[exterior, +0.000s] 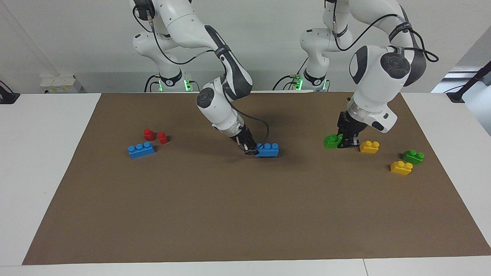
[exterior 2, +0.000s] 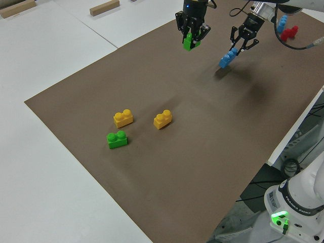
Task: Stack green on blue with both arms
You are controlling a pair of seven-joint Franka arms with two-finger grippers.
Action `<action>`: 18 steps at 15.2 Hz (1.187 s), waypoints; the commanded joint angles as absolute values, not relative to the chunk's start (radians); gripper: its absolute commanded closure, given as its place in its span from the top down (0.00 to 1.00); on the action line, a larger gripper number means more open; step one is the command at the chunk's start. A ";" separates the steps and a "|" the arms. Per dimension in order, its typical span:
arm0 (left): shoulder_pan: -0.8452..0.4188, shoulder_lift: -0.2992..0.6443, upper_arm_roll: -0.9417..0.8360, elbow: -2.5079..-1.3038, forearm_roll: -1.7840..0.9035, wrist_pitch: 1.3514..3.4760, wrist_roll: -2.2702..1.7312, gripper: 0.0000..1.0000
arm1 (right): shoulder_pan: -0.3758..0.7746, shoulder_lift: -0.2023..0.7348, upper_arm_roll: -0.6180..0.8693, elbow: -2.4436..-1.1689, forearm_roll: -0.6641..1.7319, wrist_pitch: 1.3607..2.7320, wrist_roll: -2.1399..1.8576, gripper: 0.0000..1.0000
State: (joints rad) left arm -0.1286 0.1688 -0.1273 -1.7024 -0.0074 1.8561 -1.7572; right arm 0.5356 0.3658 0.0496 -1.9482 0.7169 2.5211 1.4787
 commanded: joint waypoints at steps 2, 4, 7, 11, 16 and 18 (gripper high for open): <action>-0.240 0.088 -0.115 -1.892 -0.017 2.061 -1.911 0.00 | 0.537 0.371 0.049 -1.986 0.819 2.571 1.358 0.00; -0.293 0.078 -0.115 -1.953 -0.017 2.135 -1.957 0.00 | 0.538 0.379 0.049 -1.988 0.845 2.583 1.336 0.00; -0.365 0.110 -0.114 -1.968 -0.015 2.193 -2.022 0.00 | 0.552 0.385 0.049 -1.990 0.847 2.600 1.333 0.00; -0.434 0.129 -0.112 -2.017 -0.005 2.259 -2.085 0.00 | 0.551 0.385 0.049 -2.000 0.847 2.602 1.333 0.00; -0.472 0.129 -0.110 -2.083 0.023 2.315 -2.124 0.00 | 0.551 0.383 0.049 -2.002 0.848 2.602 1.333 0.00; -0.472 0.130 -0.112 -2.094 0.046 2.333 -2.149 0.00 | 0.551 0.383 0.048 -2.003 0.848 2.602 1.333 0.00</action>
